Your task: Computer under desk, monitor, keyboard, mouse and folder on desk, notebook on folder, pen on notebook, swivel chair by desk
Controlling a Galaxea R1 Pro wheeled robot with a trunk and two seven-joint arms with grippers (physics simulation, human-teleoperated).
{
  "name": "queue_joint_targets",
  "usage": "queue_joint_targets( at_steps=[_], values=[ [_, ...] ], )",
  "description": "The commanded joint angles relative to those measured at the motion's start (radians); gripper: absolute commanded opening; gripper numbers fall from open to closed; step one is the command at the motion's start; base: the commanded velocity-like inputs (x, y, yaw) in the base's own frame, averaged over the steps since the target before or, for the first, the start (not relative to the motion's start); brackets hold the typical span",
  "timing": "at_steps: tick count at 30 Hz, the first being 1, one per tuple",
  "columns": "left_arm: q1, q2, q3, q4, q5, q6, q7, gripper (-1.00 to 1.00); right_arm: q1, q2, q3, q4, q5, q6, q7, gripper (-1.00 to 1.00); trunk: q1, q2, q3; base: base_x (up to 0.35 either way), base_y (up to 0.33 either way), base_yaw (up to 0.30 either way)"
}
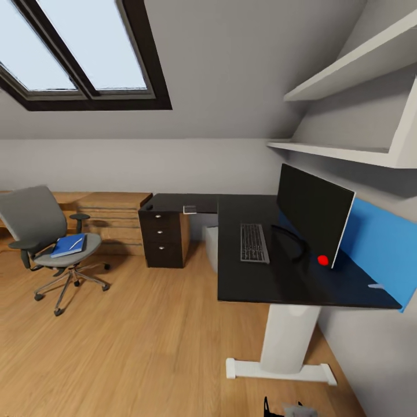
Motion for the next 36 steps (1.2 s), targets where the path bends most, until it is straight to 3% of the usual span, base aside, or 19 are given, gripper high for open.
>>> queue_joint_targets(
  at_steps=[1, 24, 31, 36],
  values=[
    [-0.001, 0.001, -0.003, 0.000, 0.011, -0.009, 0.003, 1.00, -0.001, 0.003, 0.008, 0.002, -0.003, -0.003, -0.006, 1.00, 0.000, 0.000, -0.001, 0.209, 0.238, 0.203],
    [-0.001, -0.010, 0.002, 0.018, 0.011, -0.009, 0.003, 1.00, 0.000, 0.017, 0.008, 0.002, 0.000, -0.002, -0.005, 1.00, 0.000, 0.000, -0.001, 0.243, 0.244, 0.273],
    [-0.001, -0.023, 0.003, 0.026, 0.009, -0.011, 0.003, 1.00, 0.004, 0.016, 0.008, 0.003, 0.002, -0.002, -0.003, 1.00, 0.000, 0.000, -0.001, 0.245, 0.244, 0.058],
    [-0.001, -0.024, 0.003, 0.026, 0.009, -0.011, 0.003, 1.00, 0.006, 0.016, 0.007, 0.002, 0.054, -0.002, -0.003, 1.00, 0.000, 0.000, -0.001, 0.241, 0.261, 0.001]
  ],
)
